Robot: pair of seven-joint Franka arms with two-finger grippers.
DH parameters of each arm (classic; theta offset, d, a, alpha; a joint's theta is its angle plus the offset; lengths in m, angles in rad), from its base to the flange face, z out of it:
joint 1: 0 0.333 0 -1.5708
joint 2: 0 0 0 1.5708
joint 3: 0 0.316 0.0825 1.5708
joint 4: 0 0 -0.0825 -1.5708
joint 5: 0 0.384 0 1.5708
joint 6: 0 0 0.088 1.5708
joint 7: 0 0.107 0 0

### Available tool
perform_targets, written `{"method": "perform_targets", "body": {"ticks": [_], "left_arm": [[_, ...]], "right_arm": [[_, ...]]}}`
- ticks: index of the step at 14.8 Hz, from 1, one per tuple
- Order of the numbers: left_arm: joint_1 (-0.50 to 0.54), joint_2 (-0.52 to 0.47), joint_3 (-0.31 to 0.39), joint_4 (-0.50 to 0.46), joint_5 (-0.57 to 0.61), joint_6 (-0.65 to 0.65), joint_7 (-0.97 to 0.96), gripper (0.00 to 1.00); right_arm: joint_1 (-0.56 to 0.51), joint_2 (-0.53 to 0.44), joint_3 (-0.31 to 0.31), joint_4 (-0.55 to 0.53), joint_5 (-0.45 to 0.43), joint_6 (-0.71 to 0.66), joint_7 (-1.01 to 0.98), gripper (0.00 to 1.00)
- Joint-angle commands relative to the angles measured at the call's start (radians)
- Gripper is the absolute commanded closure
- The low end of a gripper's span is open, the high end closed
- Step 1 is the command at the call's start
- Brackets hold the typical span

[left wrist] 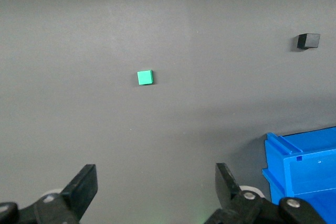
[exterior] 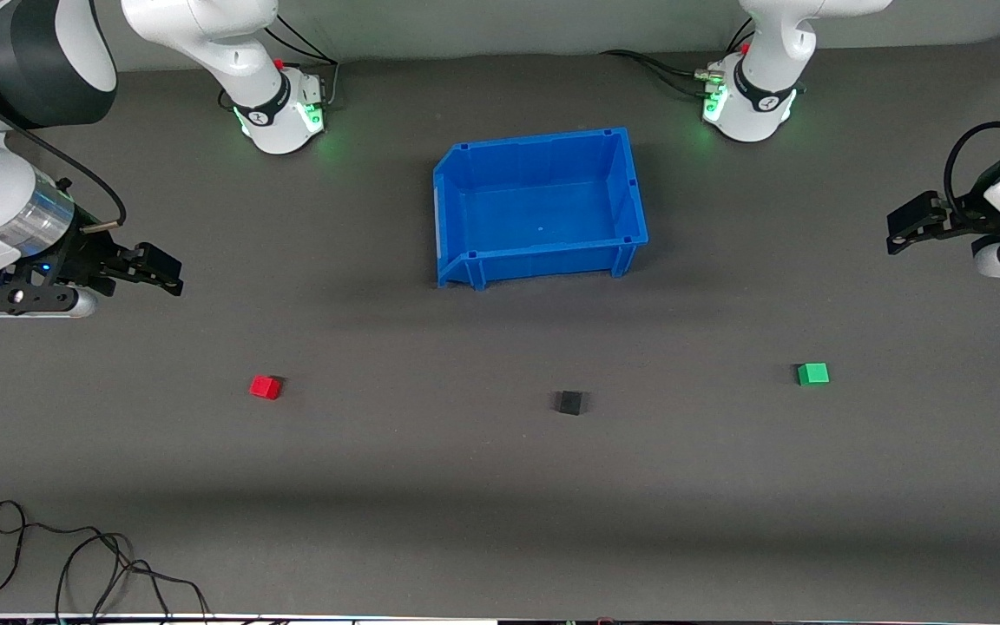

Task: Attach green and red cubes to black cube
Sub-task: 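Move the right gripper toward the red cube while the left gripper approaches green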

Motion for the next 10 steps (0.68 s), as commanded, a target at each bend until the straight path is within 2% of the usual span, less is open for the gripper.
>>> {"method": "perform_targets", "body": {"ticks": [1, 4, 6, 8, 10], "left_arm": [[-0.007, -0.019, 0.007, -0.011, -0.005, -0.006, 0.000, 0.00], [-0.004, -0.012, 0.010, -0.006, -0.007, -0.001, -0.035, 0.00], [0.008, -0.010, 0.010, -0.007, -0.005, 0.008, -0.267, 0.00], [0.007, -0.001, 0.009, -0.004, -0.008, 0.016, -0.529, 0.00], [0.007, 0.016, 0.009, -0.004, -0.010, 0.034, -0.738, 0.00]], "right_arm": [[-0.003, -0.009, 0.003, -0.005, -0.012, 0.009, 0.023, 0.00], [-0.012, -0.004, 0.000, 0.009, -0.012, 0.008, 0.011, 0.00], [-0.012, 0.016, 0.000, 0.012, -0.010, 0.012, 0.008, 0.01], [-0.006, 0.031, 0.000, 0.011, -0.010, 0.029, 0.023, 0.12], [-0.007, 0.056, 0.000, 0.007, -0.010, 0.044, 0.023, 0.11]]}}
